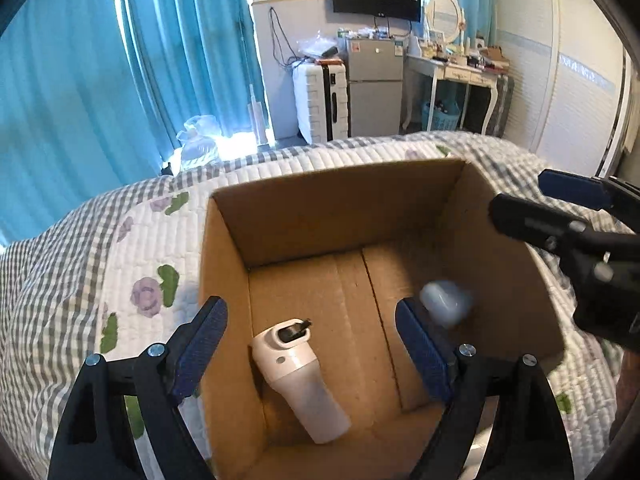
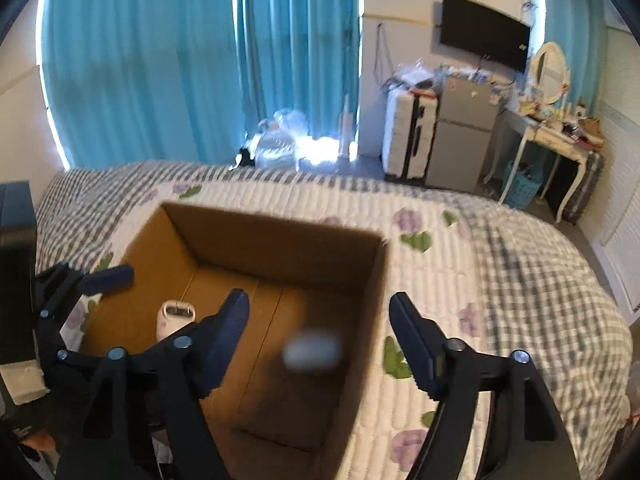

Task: Organize rigid objects
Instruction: 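Lower the bottle into the box with the left tool while the right tool drops the earbud case in, then grasp the grey power bank with the left tool while the right tool grasps the red-capped tube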

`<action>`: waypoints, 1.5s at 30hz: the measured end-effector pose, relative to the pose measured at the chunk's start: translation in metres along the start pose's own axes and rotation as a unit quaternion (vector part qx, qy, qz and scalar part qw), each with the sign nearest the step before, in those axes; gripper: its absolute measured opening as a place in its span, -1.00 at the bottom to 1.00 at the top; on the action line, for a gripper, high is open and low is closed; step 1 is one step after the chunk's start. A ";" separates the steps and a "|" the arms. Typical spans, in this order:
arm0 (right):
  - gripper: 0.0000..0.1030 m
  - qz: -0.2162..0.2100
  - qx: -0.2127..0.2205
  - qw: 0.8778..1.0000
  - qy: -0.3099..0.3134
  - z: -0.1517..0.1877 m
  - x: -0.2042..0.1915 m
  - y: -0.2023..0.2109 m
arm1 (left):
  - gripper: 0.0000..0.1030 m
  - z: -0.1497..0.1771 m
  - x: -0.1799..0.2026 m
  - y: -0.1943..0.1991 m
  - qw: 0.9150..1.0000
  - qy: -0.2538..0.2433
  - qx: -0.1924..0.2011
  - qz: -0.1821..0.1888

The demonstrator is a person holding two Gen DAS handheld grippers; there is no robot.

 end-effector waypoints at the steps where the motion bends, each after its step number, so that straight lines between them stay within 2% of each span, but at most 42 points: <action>1: 0.43 0.003 0.004 1.000 -0.001 -0.001 0.000 0.010 | 0.72 0.000 0.000 0.011 1.000 0.002 0.005 0.000; 5: 0.61 0.032 0.027 0.999 0.007 -0.007 0.000 0.063 | 0.98 -0.001 -0.001 0.058 1.000 0.017 0.022 -0.003; 9: 0.84 0.056 0.055 0.997 0.012 -0.013 -0.004 0.127 | 0.99 -0.003 -0.007 0.120 0.998 0.043 0.044 -0.002; 16: 1.00 0.087 0.074 0.993 0.014 -0.010 -0.021 0.227 | 0.99 -0.001 -0.014 0.219 0.995 0.041 0.093 -0.024; 21: 1.00 0.089 0.072 0.993 0.020 0.008 -0.038 0.277 | 0.99 0.016 -0.007 0.255 0.994 0.031 0.101 -0.027; 24: 1.00 0.082 0.071 0.994 0.031 0.027 -0.051 0.289 | 0.99 0.036 -0.001 0.259 0.995 0.031 0.096 -0.021; 28: 1.00 0.063 0.058 0.996 0.028 0.059 -0.061 0.282 | 0.99 0.070 0.005 0.245 0.995 0.050 0.083 -0.012; 32: 1.00 0.045 0.037 0.998 0.022 0.101 -0.065 0.252 | 0.99 0.102 0.004 0.210 0.996 0.076 0.052 -0.002; 37: 1.00 0.037 0.005 0.999 0.014 0.139 -0.055 0.195 | 0.99 0.136 -0.008 0.152 0.993 0.113 0.018 -0.038; 41: 1.00 0.026 -0.017 0.999 0.011 0.153 -0.044 0.148 | 0.99 0.164 -0.017 0.115 0.990 0.130 -0.022 -0.060; 45: 1.00 0.014 -0.032 0.998 0.053 0.156 -0.044 0.106 | 0.99 0.173 -0.012 0.088 0.990 0.123 -0.040 -0.063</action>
Point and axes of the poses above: each gripper's, at about its wrist camera, not at the fingertips, and y roughly against the way its jaws point, x to its right, z to its underside, the point moved 7 cm from there along -y, roughly the way its jaws point, and after that the axes turned 2 degrees about -x, right-handed, at the moved point
